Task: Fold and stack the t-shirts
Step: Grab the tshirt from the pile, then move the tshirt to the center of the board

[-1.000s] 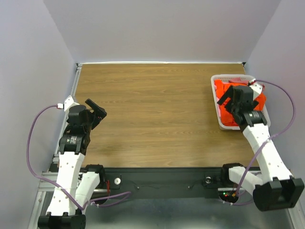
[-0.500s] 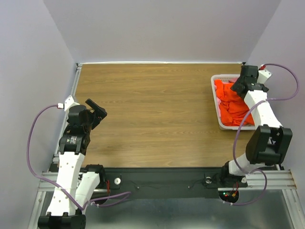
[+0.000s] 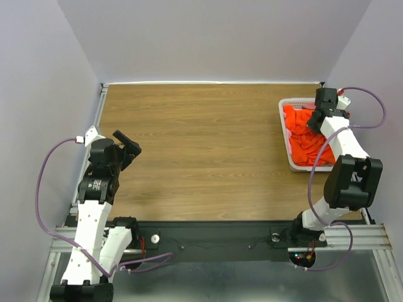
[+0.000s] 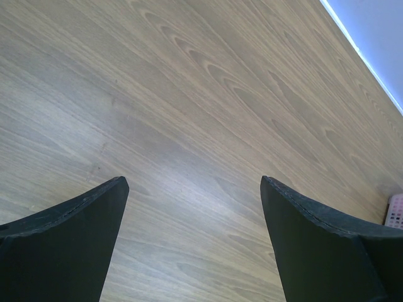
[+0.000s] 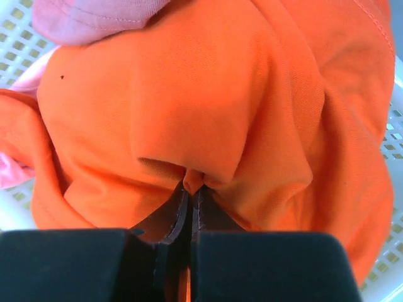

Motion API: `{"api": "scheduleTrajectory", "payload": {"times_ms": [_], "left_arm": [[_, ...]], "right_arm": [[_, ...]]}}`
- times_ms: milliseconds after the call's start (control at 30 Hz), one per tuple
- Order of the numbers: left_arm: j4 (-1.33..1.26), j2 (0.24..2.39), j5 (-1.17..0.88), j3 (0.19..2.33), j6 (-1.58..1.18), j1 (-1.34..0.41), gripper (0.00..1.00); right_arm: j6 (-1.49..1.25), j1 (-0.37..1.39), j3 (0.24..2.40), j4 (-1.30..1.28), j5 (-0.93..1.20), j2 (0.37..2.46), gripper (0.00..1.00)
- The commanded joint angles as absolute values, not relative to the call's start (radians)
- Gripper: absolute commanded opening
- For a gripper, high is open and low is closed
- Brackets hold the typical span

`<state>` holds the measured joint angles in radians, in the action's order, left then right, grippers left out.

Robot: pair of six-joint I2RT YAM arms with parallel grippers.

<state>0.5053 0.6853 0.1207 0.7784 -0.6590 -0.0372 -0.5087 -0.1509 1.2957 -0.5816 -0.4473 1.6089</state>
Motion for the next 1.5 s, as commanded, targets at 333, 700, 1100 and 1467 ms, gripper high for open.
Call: {"api": "scheduleTrajectory", "payload": {"times_ms": [333,700,1100,1467], "left_arm": [[0.468,0.684,0.114,0.765,-0.643,-0.035,0.99],[0.472,0.673,0.127,0.767,-0.644,-0.035,0.99],[0.446,0.755,0.141,0.779,-0.672,-0.035,0.99],[0.463,0.861,0.195,0.781,-0.724,-0.035,0.98]], "right_arm": [[-0.405,-0.152,1.589,-0.554,-0.187,1.295,0.0],[-0.409,-0.15,2.109,-0.557,0.358,1.446,0.0],[-0.26,0.451,2.344,-0.584,0.241,1.745,0.0],[-0.382,0.477,1.849,-0.578,-0.199,1.68,0.14]]}}
